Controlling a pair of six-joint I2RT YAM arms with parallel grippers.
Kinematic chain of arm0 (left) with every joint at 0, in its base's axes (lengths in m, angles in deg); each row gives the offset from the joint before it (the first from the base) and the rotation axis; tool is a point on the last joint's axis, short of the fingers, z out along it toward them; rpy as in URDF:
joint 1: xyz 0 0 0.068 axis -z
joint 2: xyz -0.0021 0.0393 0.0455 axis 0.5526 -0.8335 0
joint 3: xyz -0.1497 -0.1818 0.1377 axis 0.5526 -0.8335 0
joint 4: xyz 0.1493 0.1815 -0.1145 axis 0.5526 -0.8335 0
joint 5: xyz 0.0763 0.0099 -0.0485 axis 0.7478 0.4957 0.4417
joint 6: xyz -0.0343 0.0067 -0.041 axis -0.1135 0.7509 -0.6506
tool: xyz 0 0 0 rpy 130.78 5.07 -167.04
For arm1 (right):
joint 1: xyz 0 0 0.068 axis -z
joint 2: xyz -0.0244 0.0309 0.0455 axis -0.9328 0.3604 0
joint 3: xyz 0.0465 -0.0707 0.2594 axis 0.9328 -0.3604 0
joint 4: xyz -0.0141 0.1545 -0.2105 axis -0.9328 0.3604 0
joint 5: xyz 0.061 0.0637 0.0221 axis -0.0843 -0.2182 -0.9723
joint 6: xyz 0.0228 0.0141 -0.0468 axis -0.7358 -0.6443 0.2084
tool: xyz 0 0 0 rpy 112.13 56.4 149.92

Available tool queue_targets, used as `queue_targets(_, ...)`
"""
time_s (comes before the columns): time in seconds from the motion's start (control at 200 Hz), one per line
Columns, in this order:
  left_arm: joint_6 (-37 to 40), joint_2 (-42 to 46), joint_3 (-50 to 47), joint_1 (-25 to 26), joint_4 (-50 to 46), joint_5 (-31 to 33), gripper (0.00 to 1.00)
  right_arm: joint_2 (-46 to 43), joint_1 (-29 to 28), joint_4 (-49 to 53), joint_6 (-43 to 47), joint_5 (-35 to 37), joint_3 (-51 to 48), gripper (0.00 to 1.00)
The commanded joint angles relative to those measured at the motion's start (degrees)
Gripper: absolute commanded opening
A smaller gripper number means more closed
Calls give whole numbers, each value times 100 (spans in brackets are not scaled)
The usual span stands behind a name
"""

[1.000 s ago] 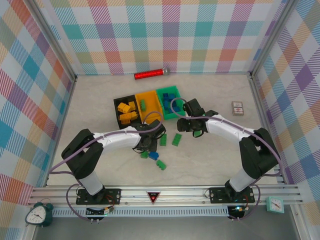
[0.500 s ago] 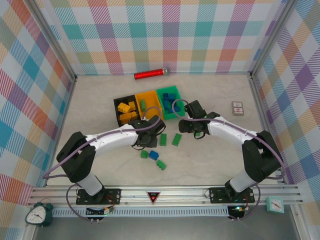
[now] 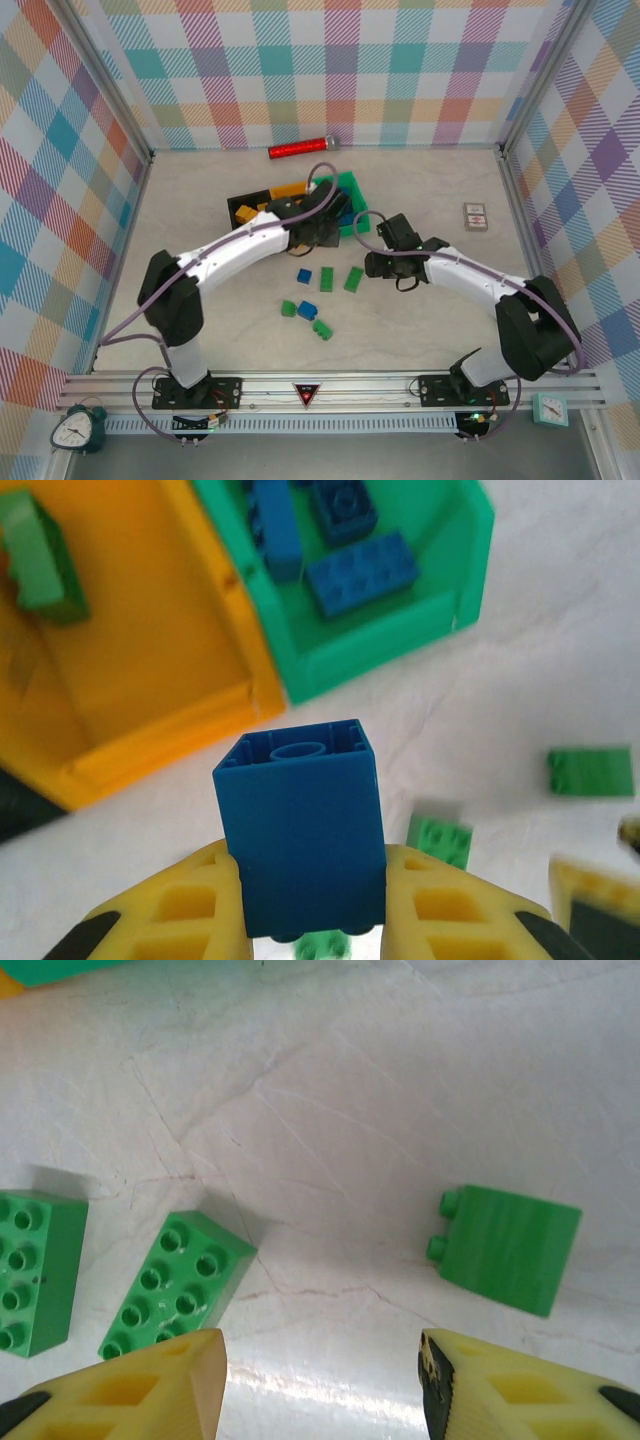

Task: Sort the legos into containers by color
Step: Pick up the lego from the center of the table, then place the lego in the container.

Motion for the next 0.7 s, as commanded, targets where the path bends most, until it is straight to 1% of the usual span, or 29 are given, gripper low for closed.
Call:
queue_targets(0.0,406,-588,804,-238,-263,-183,22,-367,-16,98,-189,14,-226,54)
queue_targets(0.12,448,-1277,1682,-513,-355,-408,23,-703,-16,169,-285,24,-456,54)
queue_targets(0.195,438,-1633,2149,-672,-342,-646,27,-867,-12,198,-346,-17,-572,54)
queue_targets(0.28,393,-1970,2620,-812,-353,-877,35,-949,-16,243,-371,-87,-659,54)
queue_targets(0.355,324,-2192,2957,-894,-419,-1135,46,-1005,-16,272,-394,-127,-714,54)
queue_targets(0.385,302,-2213,2994,-908,-402,-1217,53,-1024,-20,287,-398,-123,-728,54)
queue_targets(0.425,287,-2182,2940,-909,-340,-1319,61,-1058,-16,297,-400,-126,-743,54)
queue_targets(0.465,278,-2087,2797,-901,-229,-1406,65,-1078,-17,316,-398,-127,-753,54)
queue_targets(0.605,211,-1453,1905,-900,305,-1544,67,-1027,-16,295,-380,-160,-706,54)
queue_targets(0.695,188,-890,1136,-900,657,-1630,67,-874,-21,203,-373,-238,-656,54)
